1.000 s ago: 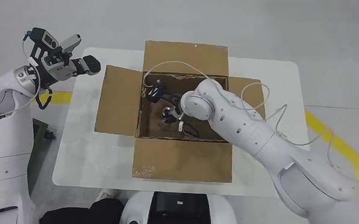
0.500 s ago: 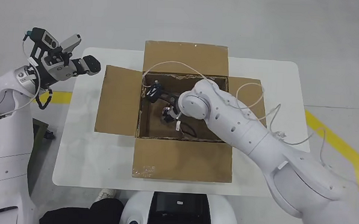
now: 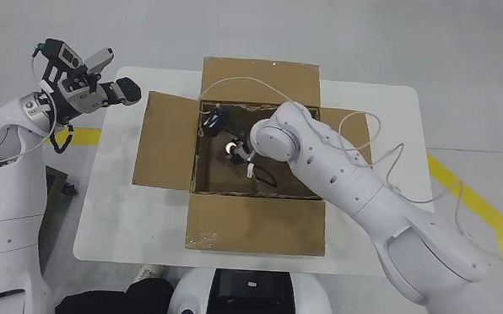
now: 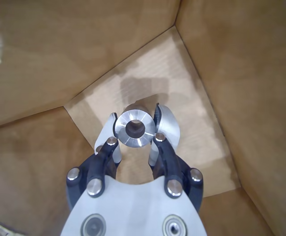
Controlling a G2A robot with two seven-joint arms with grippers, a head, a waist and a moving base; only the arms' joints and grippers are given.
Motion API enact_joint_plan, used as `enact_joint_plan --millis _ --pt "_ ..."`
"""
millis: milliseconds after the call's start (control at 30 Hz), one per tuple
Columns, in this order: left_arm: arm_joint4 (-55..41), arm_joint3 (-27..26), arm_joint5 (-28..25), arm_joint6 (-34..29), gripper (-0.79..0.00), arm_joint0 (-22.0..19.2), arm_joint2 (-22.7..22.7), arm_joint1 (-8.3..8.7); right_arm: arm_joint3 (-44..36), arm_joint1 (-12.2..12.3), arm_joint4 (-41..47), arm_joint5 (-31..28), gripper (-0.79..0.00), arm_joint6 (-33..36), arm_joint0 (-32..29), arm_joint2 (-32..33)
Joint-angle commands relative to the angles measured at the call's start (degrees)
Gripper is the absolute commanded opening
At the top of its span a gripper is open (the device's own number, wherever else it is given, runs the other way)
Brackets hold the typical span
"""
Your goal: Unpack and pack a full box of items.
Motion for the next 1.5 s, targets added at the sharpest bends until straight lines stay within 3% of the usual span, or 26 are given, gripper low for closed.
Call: enact_joint_plan --millis 0,533,1200,1467 --pt "0.0 0.0 0.0 0.0 0.0 0.0 0.0 0.0 -2.5 0.8 -0.3 0.7 -0.785 1.3 -0.6 1.4" --pt "0.0 0.0 0.0 0.0 0.0 0.0 0.0 0.0 -29.8 8.2 -5.5 8.3 -0.785 12.1 -11.5 17.8" --pt "0.0 0.0 0.0 0.0 0.0 0.0 0.0 0.0 -55.5 13.6 -12.0 18.2 -0.785 18.8 -27.7 38.7" --pt "0.0 0.0 0.0 0.0 0.0 0.0 0.0 0.0 -64.5 15.6 -16.1 18.1 -0.785 22.2 -35.2 49.8"
